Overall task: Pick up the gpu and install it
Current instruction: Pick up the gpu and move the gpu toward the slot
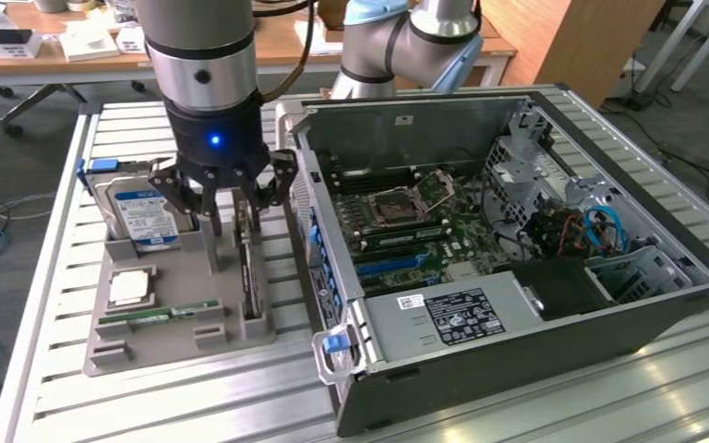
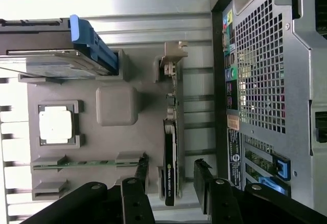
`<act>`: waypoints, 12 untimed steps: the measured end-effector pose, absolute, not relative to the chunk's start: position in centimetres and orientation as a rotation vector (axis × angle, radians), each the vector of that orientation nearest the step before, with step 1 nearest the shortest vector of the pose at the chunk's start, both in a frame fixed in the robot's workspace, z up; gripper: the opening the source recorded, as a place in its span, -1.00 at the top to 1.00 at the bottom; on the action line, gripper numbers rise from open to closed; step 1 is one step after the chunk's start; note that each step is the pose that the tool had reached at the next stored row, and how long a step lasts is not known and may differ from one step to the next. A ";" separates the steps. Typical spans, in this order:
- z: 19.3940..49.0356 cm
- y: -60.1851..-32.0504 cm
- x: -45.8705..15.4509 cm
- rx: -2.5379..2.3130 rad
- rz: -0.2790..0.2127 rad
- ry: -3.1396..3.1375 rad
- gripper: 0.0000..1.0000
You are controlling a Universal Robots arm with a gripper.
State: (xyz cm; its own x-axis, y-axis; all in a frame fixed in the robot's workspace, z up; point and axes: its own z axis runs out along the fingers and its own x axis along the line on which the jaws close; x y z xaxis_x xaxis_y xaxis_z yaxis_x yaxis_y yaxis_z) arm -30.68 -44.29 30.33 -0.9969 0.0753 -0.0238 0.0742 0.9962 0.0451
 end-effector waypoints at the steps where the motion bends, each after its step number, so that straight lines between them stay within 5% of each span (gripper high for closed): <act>1: 30.2 -44.3 -30.7 0.117 0.068 3.113 0.03; 12: 28.2 -44.3 -30.7 0.116 0.068 3.113 0.03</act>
State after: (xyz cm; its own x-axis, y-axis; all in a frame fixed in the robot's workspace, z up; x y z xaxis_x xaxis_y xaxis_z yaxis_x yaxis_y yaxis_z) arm -30.67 -44.29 28.15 -0.9969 0.0752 -0.0237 0.0741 0.9962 0.0447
